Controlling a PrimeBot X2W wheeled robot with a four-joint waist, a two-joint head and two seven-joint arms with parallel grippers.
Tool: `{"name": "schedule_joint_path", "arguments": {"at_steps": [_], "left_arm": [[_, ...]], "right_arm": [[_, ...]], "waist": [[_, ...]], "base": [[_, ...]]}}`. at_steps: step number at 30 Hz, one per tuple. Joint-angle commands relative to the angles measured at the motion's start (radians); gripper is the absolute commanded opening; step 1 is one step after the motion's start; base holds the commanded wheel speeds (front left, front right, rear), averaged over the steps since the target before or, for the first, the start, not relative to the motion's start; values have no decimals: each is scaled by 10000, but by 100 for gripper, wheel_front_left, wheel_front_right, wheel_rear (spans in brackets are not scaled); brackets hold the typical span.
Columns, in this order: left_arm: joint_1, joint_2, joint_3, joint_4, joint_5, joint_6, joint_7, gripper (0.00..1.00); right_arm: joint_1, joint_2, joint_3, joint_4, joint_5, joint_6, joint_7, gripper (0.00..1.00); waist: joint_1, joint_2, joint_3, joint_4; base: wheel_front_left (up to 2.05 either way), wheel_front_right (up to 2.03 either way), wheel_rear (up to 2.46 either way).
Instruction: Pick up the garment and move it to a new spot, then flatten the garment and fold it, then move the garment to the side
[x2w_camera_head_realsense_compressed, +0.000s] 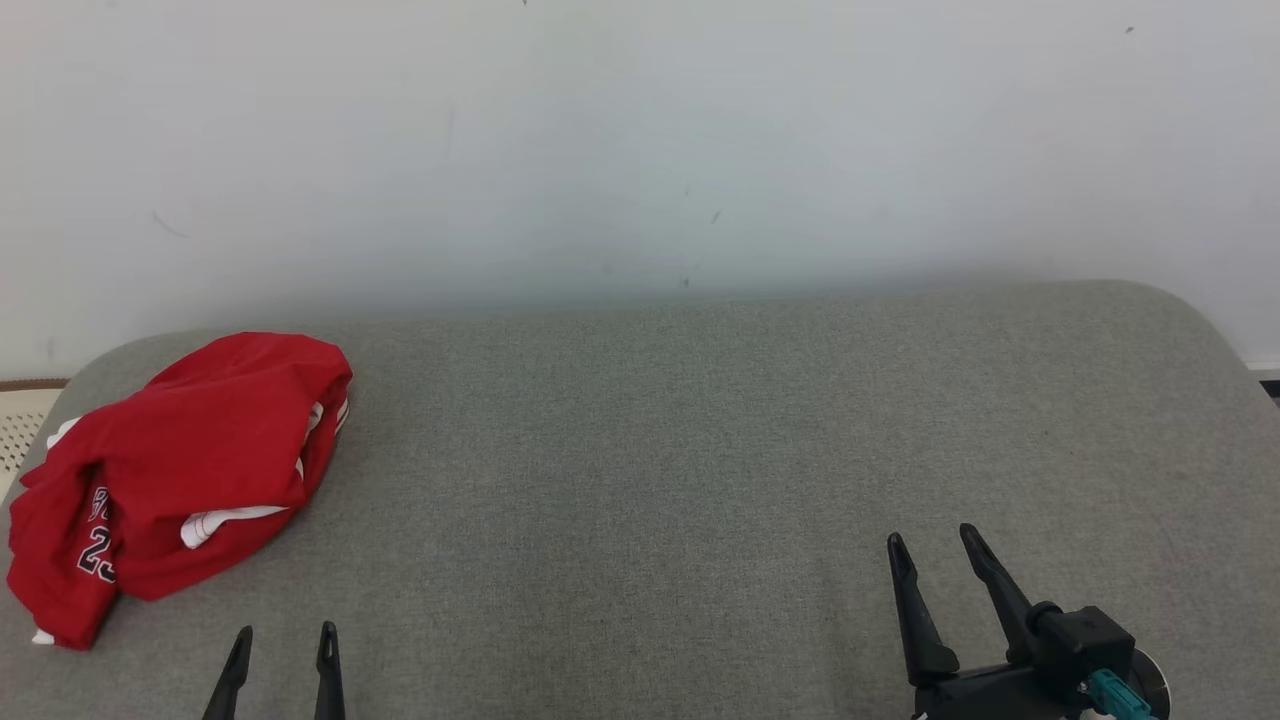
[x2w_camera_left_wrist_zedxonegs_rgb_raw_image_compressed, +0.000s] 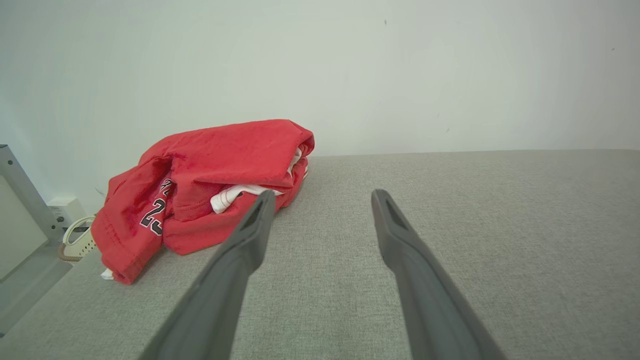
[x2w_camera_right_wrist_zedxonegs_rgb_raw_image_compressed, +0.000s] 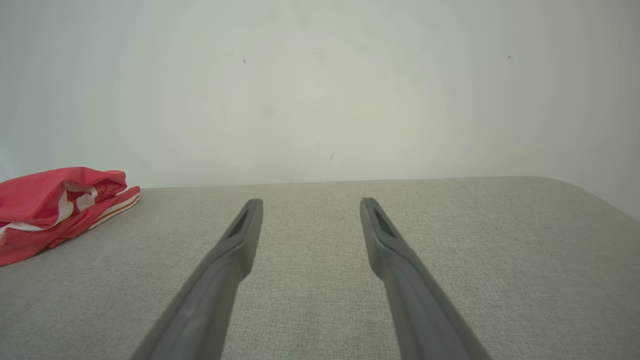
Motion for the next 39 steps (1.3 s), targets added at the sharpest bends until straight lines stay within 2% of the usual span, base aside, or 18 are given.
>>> {"name": "schedule_joint_path", "arguments": {"at_steps": [1,12,18,29,39], "left_arm": [[142,58,49,-31,-21,30,-26,100],[168,28,98,-34,-45,185,-24,100],[99,80,148,-60,-53,229,-24,100],[151,241,303,80,-166,249,-26,100],[241,354,368,121,-229,350,-26,100]], "right_arm": [[56,11,-8,22,49,7,-31,100],[108,55,-79,-21,7,6,-30,100],[179,106,-127,-85,181,7,-30,100],[248,134,-65,-2,360,7,-29,100],[215,197,58,114,492,7,-29,100]], "waist": [[0,0,1,0],[0,0,45,65],[0,0,87,327],[0,0,-17,1405],[0,0,-115,2677]], "base": [[0,0,0],[0,0,0],[0,0,0],[0,0,0],[0,0,0]]}}
